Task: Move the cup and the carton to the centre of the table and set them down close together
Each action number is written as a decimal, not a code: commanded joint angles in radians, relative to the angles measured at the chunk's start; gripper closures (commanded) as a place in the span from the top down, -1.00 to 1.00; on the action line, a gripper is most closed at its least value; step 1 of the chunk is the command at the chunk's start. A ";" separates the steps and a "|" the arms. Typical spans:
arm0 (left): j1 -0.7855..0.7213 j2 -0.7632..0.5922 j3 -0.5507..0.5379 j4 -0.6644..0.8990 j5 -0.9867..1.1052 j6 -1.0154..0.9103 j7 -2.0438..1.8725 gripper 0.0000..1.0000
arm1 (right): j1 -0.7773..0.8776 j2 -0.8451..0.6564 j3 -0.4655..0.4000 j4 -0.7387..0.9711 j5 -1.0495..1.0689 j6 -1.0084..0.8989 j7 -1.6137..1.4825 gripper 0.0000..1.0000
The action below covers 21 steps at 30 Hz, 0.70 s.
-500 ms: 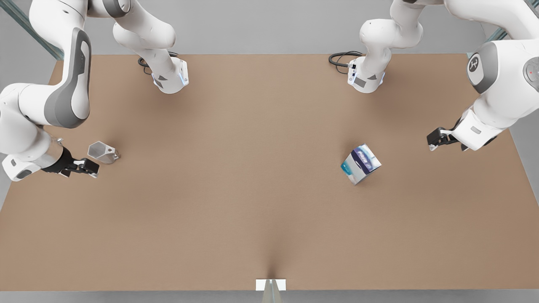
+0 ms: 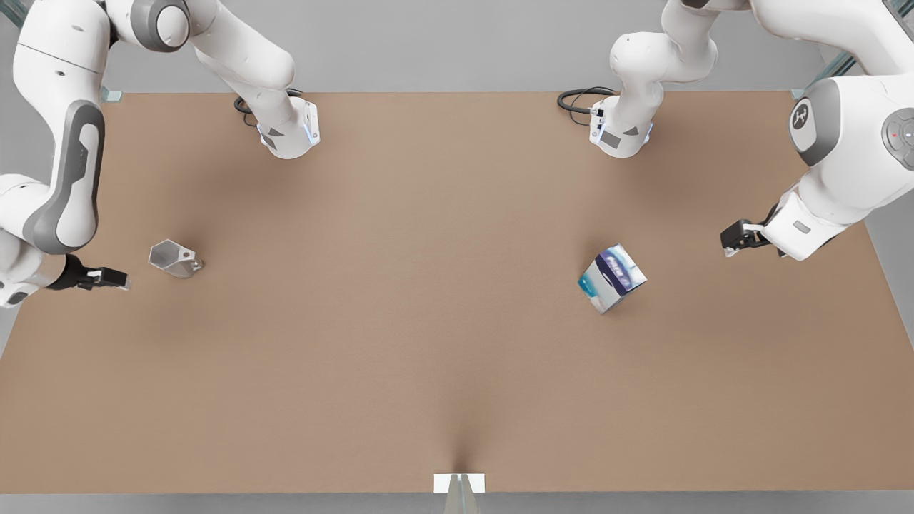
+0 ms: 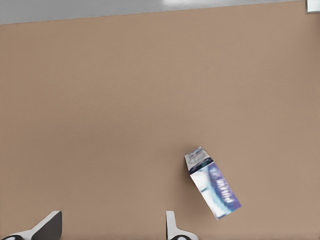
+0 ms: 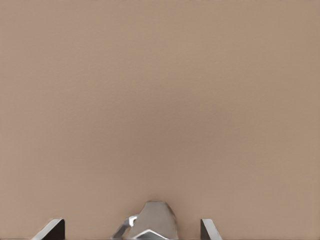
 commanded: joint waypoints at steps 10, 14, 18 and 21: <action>0.001 0.009 0.000 0.000 0.000 0.000 0.000 1.00 | -0.089 -0.286 -0.005 -0.508 -0.011 0.250 -0.169 1.00; 0.001 0.012 0.000 0.000 -0.002 0.000 0.000 1.00 | -0.091 -0.233 -0.063 -0.473 -0.021 0.300 -0.187 1.00; 0.001 0.018 0.000 0.000 -0.002 0.000 0.000 1.00 | -0.111 -0.164 -0.087 -0.471 -0.021 0.362 -0.192 1.00; 0.001 0.018 0.000 0.000 -0.002 0.000 0.000 1.00 | -0.111 -0.150 -0.087 -0.486 -0.020 0.394 -0.190 1.00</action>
